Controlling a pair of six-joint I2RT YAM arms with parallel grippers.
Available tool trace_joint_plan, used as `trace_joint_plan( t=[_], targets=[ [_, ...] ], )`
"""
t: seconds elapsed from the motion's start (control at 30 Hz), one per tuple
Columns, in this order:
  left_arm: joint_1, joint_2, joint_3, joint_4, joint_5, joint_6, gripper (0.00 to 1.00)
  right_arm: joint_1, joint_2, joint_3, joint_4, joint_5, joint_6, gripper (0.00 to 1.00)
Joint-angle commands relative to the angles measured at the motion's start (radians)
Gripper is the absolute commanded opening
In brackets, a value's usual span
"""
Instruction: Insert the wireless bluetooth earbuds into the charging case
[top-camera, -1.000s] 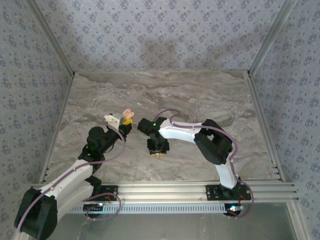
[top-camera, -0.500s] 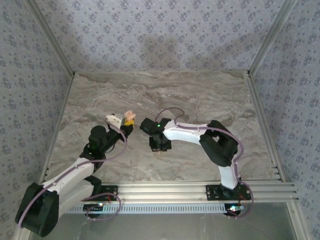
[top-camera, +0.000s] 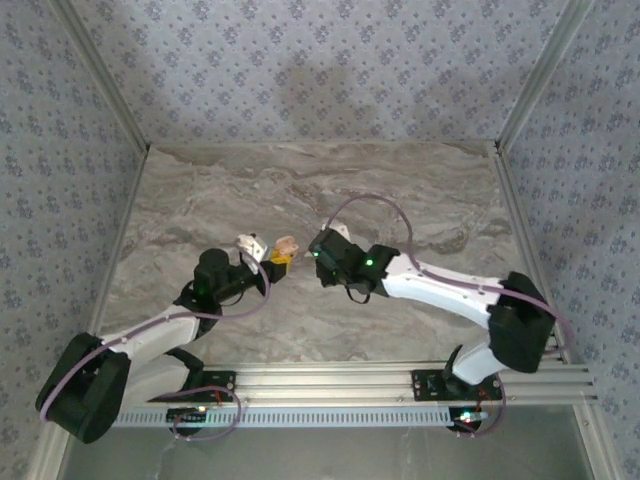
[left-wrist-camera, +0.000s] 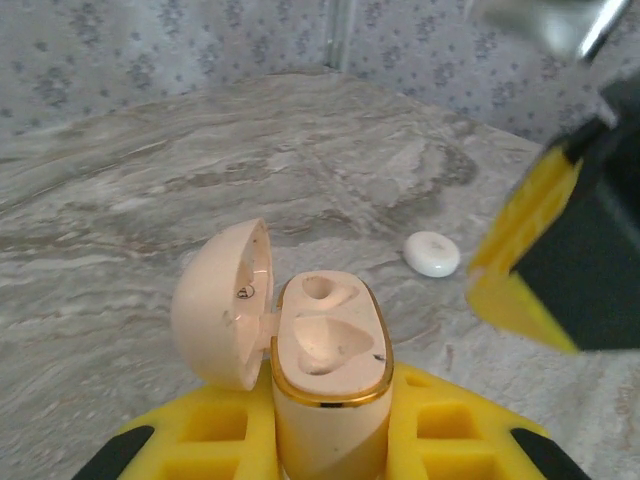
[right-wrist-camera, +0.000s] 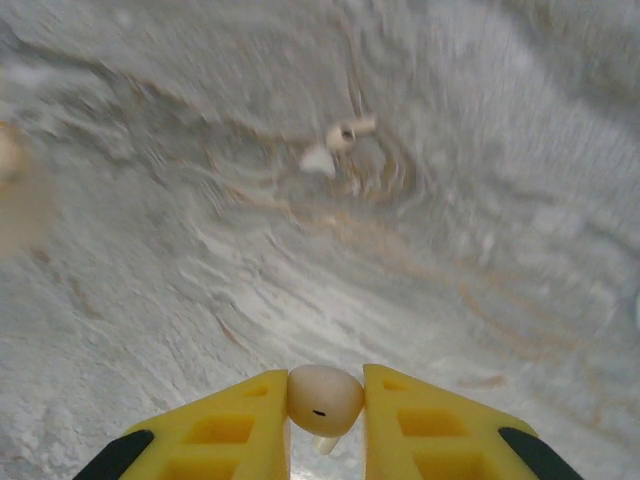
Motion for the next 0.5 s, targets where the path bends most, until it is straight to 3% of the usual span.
trace_joint_plan(
  t=[0.0,0.27,0.47],
  targets=[
    [-0.013,0.031,0.073,0.057,0.088,0.015,0.18,0.003,-0.115,-0.044,0.114,0.094,-0.191,0.24],
    [-0.046,0.125,0.170,0.070,0.214,-0.005,0.18,-0.003,-0.301,-0.143,0.305,0.064,-0.426,0.24],
    [-0.063,0.149,0.211,0.070,0.268,-0.014,0.18,-0.017,-0.323,-0.171,0.376,-0.008,-0.496,0.24]
  ],
)
